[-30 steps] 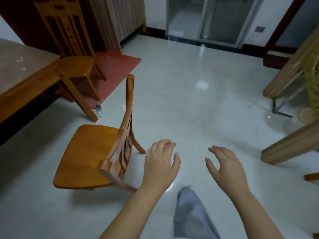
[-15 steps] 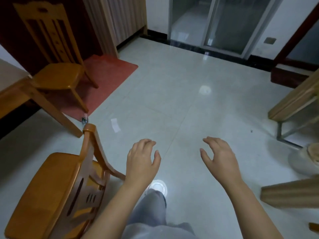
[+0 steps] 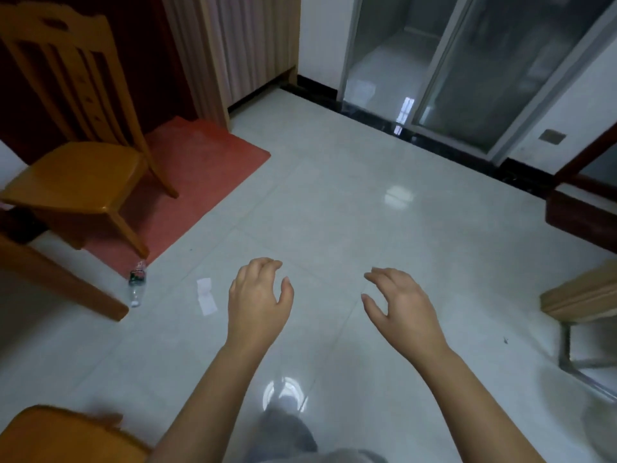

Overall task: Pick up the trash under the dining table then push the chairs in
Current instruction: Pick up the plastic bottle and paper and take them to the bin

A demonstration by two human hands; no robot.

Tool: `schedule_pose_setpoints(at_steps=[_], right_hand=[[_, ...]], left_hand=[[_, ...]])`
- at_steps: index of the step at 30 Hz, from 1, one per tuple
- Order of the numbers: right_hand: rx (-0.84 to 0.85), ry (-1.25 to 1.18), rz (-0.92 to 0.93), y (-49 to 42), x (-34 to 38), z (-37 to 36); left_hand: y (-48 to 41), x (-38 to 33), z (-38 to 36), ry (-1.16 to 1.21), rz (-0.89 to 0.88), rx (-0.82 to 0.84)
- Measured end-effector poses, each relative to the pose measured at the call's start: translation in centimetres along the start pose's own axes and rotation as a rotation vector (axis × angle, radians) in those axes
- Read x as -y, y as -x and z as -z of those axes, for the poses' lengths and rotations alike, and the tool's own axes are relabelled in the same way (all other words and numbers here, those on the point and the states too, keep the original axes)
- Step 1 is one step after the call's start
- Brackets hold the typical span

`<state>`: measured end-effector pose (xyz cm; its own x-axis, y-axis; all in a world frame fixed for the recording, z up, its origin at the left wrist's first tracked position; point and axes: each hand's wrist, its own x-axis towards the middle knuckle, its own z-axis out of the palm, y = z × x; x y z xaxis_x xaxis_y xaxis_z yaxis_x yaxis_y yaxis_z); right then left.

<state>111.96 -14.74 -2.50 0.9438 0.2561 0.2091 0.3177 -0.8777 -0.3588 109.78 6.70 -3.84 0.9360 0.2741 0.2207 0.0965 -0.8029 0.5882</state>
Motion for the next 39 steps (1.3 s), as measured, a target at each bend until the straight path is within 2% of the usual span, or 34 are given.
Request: schedule_pose_setpoints(at_steps=[8,15,20,26,39], right_hand=[[0.148,-0.066,0.17,-15.6,0.3,-6.0],[0.262,-0.115,0.528,-34.5,1.8,-11.0],[0.371,-0.166,0.695,-44.9,4.6,-14.1],[0.502,-0.259,0.896,-51.9,11.7,-20.2],[0.775,-0.218,1.357,-62.8,29.9,-31.6]], left_hand=[[-9.8,4.2,-2.4,-0.094,0.17,-0.009],[-21.3,7.0,-3.4,-0.175,0.44,-0.19],[-26.2,7.6,-3.1,-0.234,0.638,-0.323],[-29.9,11.4,-2.5,-0.297,0.861,-0.438],[-39.6,24.6,0.3,-0.298,1.263,-0.78]])
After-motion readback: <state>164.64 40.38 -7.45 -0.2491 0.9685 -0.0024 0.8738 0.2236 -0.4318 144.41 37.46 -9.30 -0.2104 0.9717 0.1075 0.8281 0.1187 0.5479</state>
